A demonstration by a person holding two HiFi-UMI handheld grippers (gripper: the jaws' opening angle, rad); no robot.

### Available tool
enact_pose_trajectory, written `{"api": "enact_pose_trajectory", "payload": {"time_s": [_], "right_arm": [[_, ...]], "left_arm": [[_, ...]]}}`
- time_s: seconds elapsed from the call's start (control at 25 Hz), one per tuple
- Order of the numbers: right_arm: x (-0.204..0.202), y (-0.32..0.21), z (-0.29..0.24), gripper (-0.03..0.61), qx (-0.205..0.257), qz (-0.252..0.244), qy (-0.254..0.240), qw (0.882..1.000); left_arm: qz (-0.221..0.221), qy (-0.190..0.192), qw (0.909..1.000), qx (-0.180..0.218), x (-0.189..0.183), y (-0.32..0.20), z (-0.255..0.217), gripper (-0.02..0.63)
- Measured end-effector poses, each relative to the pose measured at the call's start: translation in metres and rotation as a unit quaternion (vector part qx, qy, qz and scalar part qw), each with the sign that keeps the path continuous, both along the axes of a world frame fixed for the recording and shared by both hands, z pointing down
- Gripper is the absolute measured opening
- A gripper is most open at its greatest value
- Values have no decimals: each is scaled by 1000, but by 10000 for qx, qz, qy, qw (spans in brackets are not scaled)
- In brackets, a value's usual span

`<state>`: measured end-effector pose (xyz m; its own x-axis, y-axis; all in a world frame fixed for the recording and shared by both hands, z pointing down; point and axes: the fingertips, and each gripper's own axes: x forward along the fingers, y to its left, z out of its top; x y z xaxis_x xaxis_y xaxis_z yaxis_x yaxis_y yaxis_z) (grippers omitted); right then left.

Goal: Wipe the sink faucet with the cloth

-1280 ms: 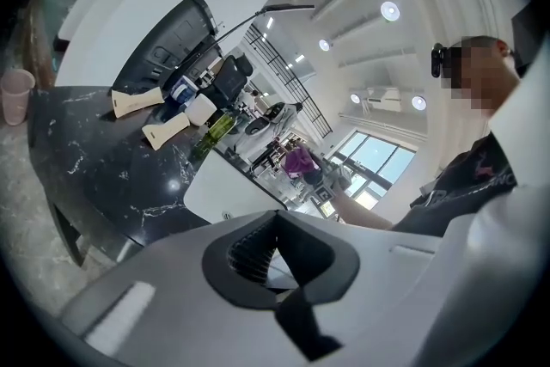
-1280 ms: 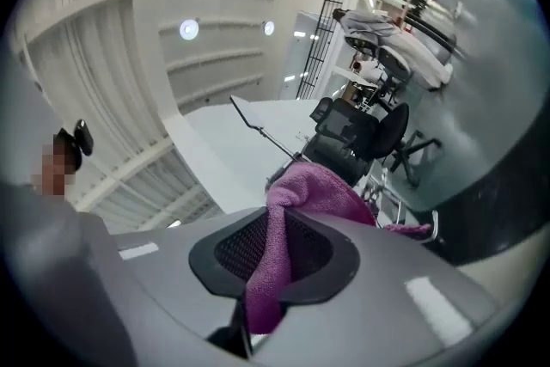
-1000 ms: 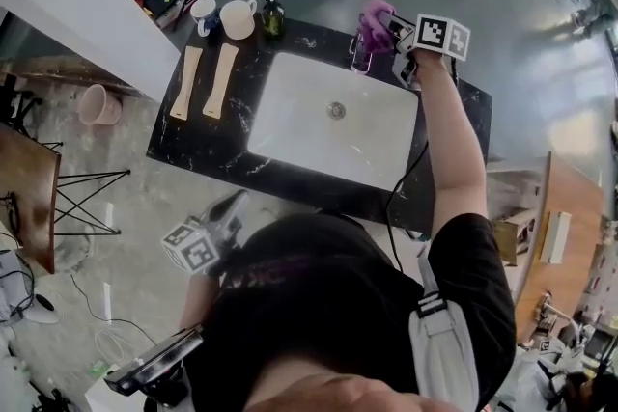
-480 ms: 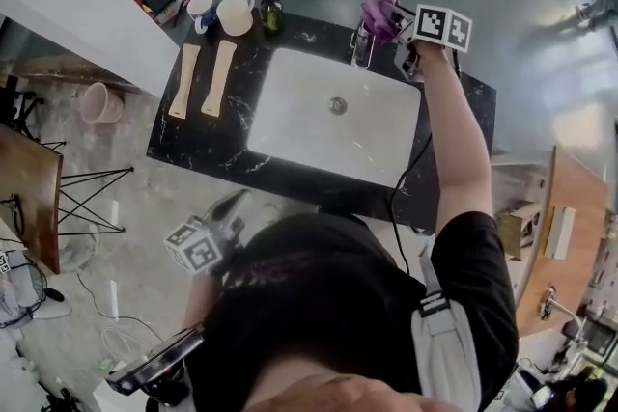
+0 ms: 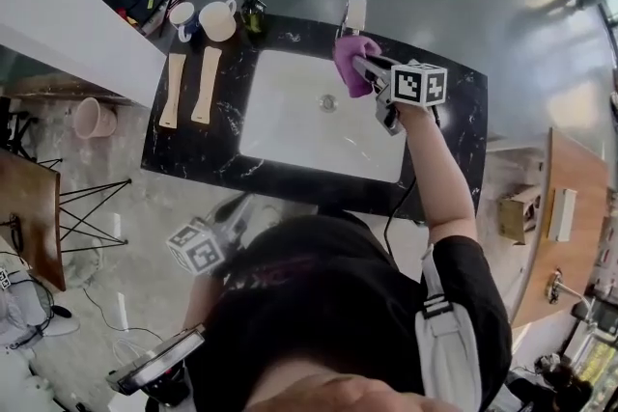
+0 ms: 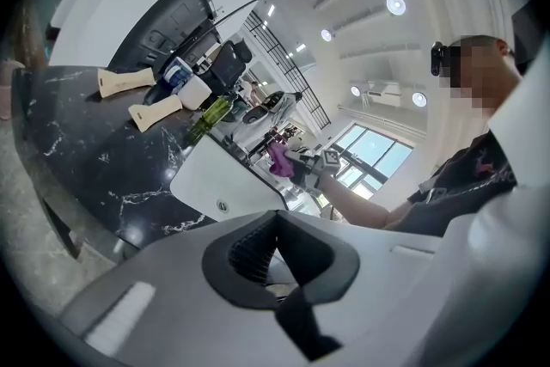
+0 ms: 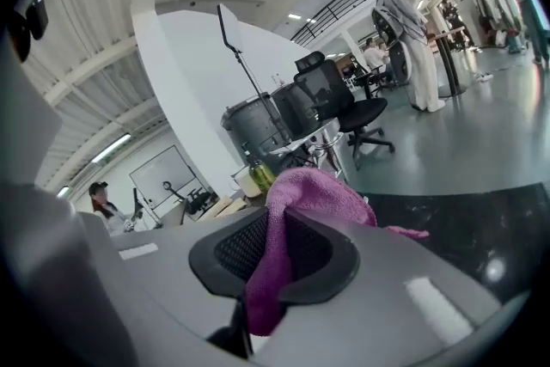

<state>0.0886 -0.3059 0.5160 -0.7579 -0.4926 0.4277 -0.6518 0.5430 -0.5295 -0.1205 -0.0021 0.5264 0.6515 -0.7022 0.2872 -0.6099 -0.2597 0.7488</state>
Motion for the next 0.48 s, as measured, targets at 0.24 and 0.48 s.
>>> {"api": "enact_pose_trajectory", "payload": {"time_s": [0.24, 0.48], "right_arm": [[14, -77, 11, 64, -18, 721, 108, 9973], [20, -73, 16, 64, -26, 879, -63, 9961]], "left_arm": [[-250, -78, 9996, -40, -12, 5, 2, 0], [-302, -58, 9995, -45, -20, 5, 1, 0]]}}
